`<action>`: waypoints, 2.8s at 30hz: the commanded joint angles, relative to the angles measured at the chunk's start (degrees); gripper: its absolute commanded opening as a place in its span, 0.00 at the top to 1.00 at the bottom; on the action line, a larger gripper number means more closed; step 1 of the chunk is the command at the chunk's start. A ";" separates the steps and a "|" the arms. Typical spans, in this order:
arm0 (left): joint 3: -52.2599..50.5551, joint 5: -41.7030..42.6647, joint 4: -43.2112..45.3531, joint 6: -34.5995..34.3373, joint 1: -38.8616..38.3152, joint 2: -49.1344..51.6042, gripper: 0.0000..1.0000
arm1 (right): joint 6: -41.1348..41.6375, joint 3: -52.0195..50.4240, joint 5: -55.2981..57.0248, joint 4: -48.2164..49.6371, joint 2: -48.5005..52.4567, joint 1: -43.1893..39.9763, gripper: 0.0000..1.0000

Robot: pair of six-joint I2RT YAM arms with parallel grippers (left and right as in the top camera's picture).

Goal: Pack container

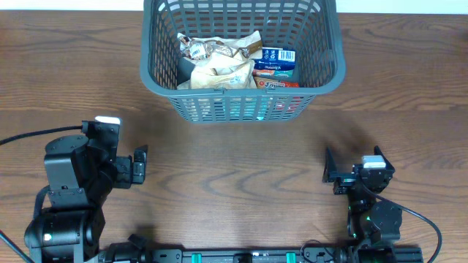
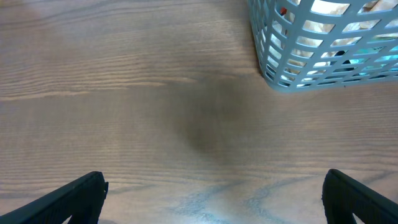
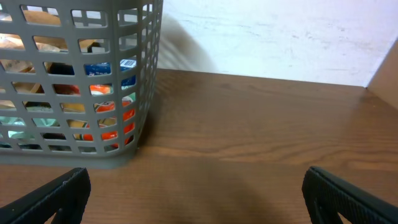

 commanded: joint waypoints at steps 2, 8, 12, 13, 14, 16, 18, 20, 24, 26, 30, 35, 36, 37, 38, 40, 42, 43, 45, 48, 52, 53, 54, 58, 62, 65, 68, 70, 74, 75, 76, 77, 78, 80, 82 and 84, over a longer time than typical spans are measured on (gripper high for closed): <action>-0.11 0.63 0.04 -0.52 0.35 0.00 0.01 | 1.09 -0.33 -0.44 -0.07 -0.44 0.66 0.01; -0.11 0.63 0.04 -0.52 0.35 0.00 0.01 | 1.09 -0.33 -0.44 -0.07 -0.44 0.66 0.01; -0.11 0.63 0.04 -0.52 0.35 0.00 0.02 | 1.09 -0.33 -0.44 -0.07 -0.44 0.66 0.01; -0.11 0.63 0.04 -0.52 0.35 0.00 0.01 | 1.09 -0.33 -0.44 -0.07 -0.44 0.66 0.01; -0.11 0.63 0.07 -0.52 0.35 0.00 0.01 | 1.09 -0.33 -0.44 -0.07 -0.44 0.68 0.01; -0.11 0.63 0.04 -0.52 0.35 -0.15 0.01 | 1.07 -0.33 -0.44 -0.07 -0.44 0.66 0.01; -0.11 0.63 0.04 -0.52 0.11 -1.33 0.01 | 1.09 -0.33 -0.44 -0.07 -0.44 0.66 0.01; -0.13 0.61 -0.72 -0.48 -0.24 -2.97 0.02 | 1.09 -0.33 -0.44 -0.07 -0.44 0.66 0.01; -1.97 1.86 -0.04 -1.84 -2.73 -9.07 0.02 | 1.09 -0.33 -0.44 -0.07 -0.44 0.66 0.01; -4.59 3.82 2.05 -1.84 -3.96 -12.72 0.01 | 1.09 -0.33 -0.44 -0.07 -0.44 0.66 0.01; -13.53 5.81 9.40 -2.29 -5.62 -21.05 0.01 | 1.09 -0.33 -0.44 -0.07 -0.44 0.66 0.01; -27.21 5.79 23.78 -4.50 -5.95 -31.21 0.02 | 1.09 -0.33 -0.44 -0.07 -0.44 0.66 0.01; -29.79 5.79 26.80 -4.59 -5.95 -32.85 0.01 | 1.09 -0.33 -0.44 -0.07 -0.44 0.66 0.01; -31.89 5.79 29.46 -4.57 -5.95 -34.03 0.02 | 1.09 -0.33 -0.44 -0.07 -0.44 0.66 0.01; -34.29 5.77 32.87 -4.57 -5.95 -35.21 0.01 | 1.09 -0.33 -0.44 -0.07 -0.44 0.66 0.01; -38.49 5.70 39.50 -4.52 -5.95 -36.81 0.01 | 1.09 -0.33 -0.44 -0.04 -0.44 0.66 0.01; -42.66 5.09 46.07 -4.55 -5.95 -38.18 0.01 | 1.07 -0.33 -0.44 -0.07 -0.44 0.66 0.01; -44.68 5.09 49.09 -4.52 -5.95 -38.88 0.01 | 1.07 -0.33 -0.44 -0.04 -0.44 0.66 0.01; -48.57 4.94 54.49 -4.11 -5.95 -40.41 0.02 | 1.09 -0.33 -0.44 -0.04 -0.44 0.66 0.01; -51.60 3.63 57.40 -4.15 -5.95 -41.94 0.01 | 1.09 -0.33 -0.44 -0.07 -0.44 0.66 0.01; -54.14 0.61 57.99 -4.13 -5.95 -42.91 0.01 | 1.09 -0.33 -0.44 -0.07 -0.44 0.66 0.01; -54.60 -0.59 57.99 -4.13 -5.95 -42.91 0.01 | 1.09 -0.33 -0.44 -0.07 -0.44 0.66 0.01; -54.64 -1.68 57.37 -4.13 -5.95 -42.91 0.02 | 1.09 -0.33 -0.44 -0.07 -0.44 0.66 0.01; -54.64 -6.62 55.17 -4.17 -5.95 -42.91 0.01 | 1.09 -0.33 -0.44 -0.07 -0.44 0.66 0.01; -54.64 -6.73 49.83 -6.05 -5.95 -42.91 0.02 | 1.09 -0.33 -0.44 -0.07 -0.44 0.66 0.01; -54.64 -6.71 46.71 -8.02 -5.95 -42.91 0.01 | 1.09 -0.33 -0.44 -0.07 -0.44 0.66 0.01; -54.64 -6.73 46.84 -8.00 -5.92 -42.91 0.01 | 1.09 -0.33 -0.44 -0.07 -0.44 0.66 0.01; -54.64 -6.73 46.77 -8.02 -5.95 -42.91 0.02 | 1.09 -0.33 -0.44 -0.07 -0.44 0.66 0.01; -54.64 -6.67 46.77 -8.24 -5.95 -42.91 0.01 | 1.07 -0.33 -0.44 -0.07 -0.44 0.66 0.01; -54.64 -6.75 46.88 -8.22 -5.95 -42.91 0.02 | 1.09 -0.33 -0.44 -0.07 -0.44 0.66 0.01; -54.64 -6.73 46.88 -8.22 -5.92 -42.91 0.02 | 1.09 -0.33 -0.44 -0.07 -0.44 0.66 0.01; -54.64 -6.73 46.88 -8.22 -5.92 -42.91 0.02 | 1.09 -0.33 -0.44 -0.07 -0.44 0.66 0.01; -54.64 -6.75 46.88 -8.22 -5.92 -42.91 0.01 | 1.09 -0.33 -0.44 -0.07 -0.44 0.66 0.01; -54.64 -6.73 46.88 -8.22 -5.95 -42.91 0.01 | 1.09 -0.33 -0.44 -0.07 -0.44 0.68 0.01; -54.64 -6.73 46.88 -8.22 -5.92 -42.84 0.02 | 1.09 -0.33 -0.44 -0.07 -0.44 0.66 0.01; -54.64 -6.75 46.88 -8.22 -5.95 -42.80 0.02 | 1.07 -0.33 -0.44 -0.07 -0.44 0.66 0.01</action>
